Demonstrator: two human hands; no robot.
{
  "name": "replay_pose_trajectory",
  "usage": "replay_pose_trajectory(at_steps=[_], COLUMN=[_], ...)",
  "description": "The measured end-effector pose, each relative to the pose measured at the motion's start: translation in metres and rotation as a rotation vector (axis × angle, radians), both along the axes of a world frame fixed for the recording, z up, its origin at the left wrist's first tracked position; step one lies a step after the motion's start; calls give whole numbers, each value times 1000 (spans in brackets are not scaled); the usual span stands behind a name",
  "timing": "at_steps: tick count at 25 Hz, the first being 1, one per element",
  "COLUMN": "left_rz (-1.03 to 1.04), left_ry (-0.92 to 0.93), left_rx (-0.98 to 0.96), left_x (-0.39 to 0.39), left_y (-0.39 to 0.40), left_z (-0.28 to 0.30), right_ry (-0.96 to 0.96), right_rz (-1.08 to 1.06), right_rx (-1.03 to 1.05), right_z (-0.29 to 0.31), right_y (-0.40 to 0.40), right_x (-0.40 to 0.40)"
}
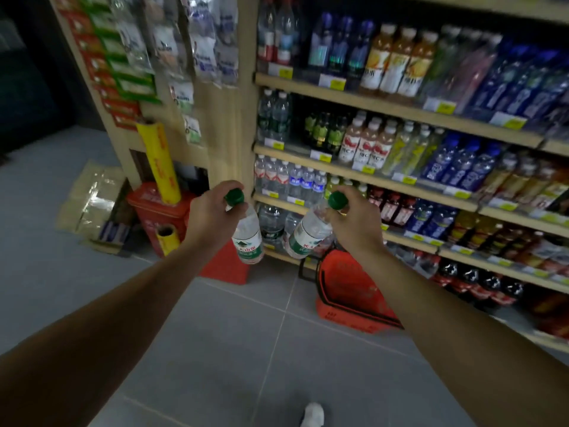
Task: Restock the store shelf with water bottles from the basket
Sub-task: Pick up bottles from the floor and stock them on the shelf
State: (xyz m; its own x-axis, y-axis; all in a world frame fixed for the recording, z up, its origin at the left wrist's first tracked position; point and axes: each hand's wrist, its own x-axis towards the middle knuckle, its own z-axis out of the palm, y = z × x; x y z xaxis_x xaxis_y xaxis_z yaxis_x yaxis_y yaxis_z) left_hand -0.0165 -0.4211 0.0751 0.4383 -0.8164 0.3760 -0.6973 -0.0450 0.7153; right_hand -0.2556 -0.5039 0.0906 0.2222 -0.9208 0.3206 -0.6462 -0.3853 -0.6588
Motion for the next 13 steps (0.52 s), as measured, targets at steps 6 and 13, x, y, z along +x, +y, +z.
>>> replay_pose_trajectory(at_steps=[6, 13], left_rz=[-36, -23], left_ry=[-103, -194], left_rx=[-168, -318], left_x=[37, 57], left_y=[-100, -236], left_z=[90, 192], right_ry=[-36, -127], right_rz=[-4, 7], right_rx=[-208, -388], right_z=[89, 188], right_y=[-97, -233], right_x=[42, 61])
